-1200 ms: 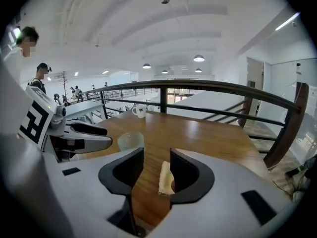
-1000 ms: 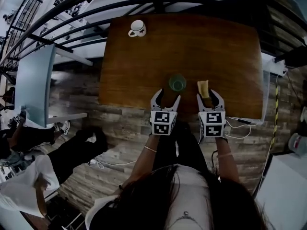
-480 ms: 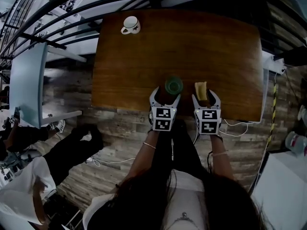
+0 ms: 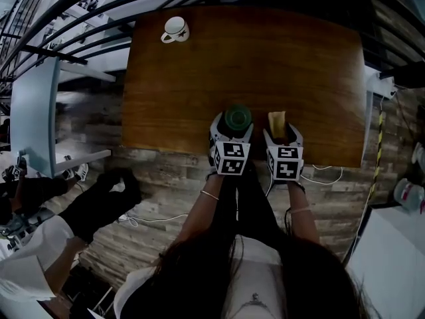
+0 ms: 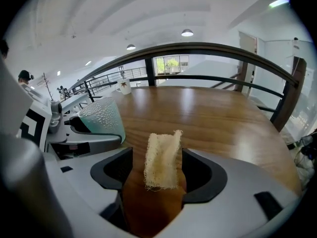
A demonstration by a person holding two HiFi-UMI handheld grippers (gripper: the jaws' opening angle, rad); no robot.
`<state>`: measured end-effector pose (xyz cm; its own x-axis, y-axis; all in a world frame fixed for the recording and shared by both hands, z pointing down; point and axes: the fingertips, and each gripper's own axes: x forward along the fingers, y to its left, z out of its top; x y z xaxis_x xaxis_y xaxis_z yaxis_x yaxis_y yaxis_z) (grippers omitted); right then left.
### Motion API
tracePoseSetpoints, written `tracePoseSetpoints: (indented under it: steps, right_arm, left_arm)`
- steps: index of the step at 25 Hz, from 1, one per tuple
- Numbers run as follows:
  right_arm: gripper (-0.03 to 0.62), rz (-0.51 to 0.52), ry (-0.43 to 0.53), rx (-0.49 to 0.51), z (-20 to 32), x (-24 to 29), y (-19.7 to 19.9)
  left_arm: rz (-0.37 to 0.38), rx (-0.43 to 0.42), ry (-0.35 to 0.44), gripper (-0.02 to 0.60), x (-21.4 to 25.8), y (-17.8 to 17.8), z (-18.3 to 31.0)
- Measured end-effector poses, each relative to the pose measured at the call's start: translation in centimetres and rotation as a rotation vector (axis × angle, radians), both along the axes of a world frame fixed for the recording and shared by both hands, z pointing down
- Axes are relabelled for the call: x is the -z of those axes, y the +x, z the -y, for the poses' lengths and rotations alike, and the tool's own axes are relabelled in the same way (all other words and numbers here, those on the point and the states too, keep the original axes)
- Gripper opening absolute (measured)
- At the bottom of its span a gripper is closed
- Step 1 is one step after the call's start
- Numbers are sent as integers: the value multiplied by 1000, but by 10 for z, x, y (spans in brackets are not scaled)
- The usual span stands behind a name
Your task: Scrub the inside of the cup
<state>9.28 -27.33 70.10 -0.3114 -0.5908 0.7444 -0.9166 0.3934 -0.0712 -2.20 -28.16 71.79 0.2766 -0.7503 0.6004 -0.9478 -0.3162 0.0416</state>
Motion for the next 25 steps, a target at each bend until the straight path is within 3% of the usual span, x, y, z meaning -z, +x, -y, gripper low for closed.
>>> tracePoseSetpoints:
  steps: [10,16,17,19,25]
  right_arm:
    - [305,14,-74,-36,-5,-27,7]
    - [300,-34,-49,-46,-4,-29,11]
    - [287,-45,-45,-52,-4,-29,12]
    - [150,-59,-41,-69,-3,-30,14]
    - [109,-48,-32,-77,-7,-25,10]
  left_arm:
    - [87,-6,-12,387,-20,4,9]
    - [101,-13,-4,385,-21,5,9]
    - [105,-16,0,382,-21,5,10]
    - [111,-19,3,348,-20,4,12]
    - [111,-28,-1,347,-15,1,8]
